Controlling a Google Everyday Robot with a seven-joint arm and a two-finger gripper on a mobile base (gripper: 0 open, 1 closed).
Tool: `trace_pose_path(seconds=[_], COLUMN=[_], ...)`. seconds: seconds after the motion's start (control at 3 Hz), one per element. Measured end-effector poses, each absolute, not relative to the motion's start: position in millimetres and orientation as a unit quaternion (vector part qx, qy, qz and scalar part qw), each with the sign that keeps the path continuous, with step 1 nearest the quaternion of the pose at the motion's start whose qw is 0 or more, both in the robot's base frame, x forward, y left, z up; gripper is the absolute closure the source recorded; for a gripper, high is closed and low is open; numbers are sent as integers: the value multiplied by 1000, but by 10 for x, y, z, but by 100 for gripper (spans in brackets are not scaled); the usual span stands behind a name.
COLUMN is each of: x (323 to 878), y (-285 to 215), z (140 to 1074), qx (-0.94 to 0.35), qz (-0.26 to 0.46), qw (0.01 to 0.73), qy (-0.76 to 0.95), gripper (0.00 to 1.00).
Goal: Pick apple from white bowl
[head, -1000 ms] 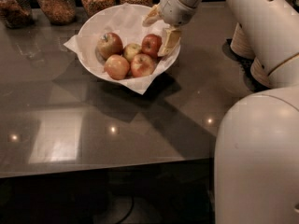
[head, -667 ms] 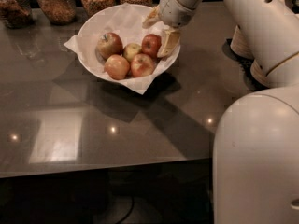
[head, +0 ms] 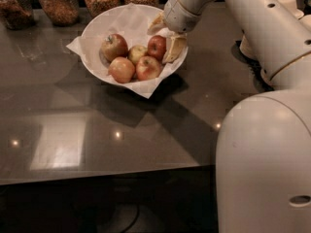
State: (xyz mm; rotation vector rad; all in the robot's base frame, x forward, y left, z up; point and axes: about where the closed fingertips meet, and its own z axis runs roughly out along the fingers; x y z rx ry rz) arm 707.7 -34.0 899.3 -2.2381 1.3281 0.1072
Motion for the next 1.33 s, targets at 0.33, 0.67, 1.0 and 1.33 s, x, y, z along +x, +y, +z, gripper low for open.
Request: trace_pose_path(seconds=[0.33, 0.67, 1.0, 1.33], x=[7079, 7076, 7057, 7038], y=[-330, -317, -305, -298], z=[8961, 8925, 8908, 8912], qx=[-829, -830, -832, -834], qz=[43, 47, 51, 52], qw=[263, 261, 257, 254], qy=[492, 492, 489, 487], gripper=[35, 47, 57, 80])
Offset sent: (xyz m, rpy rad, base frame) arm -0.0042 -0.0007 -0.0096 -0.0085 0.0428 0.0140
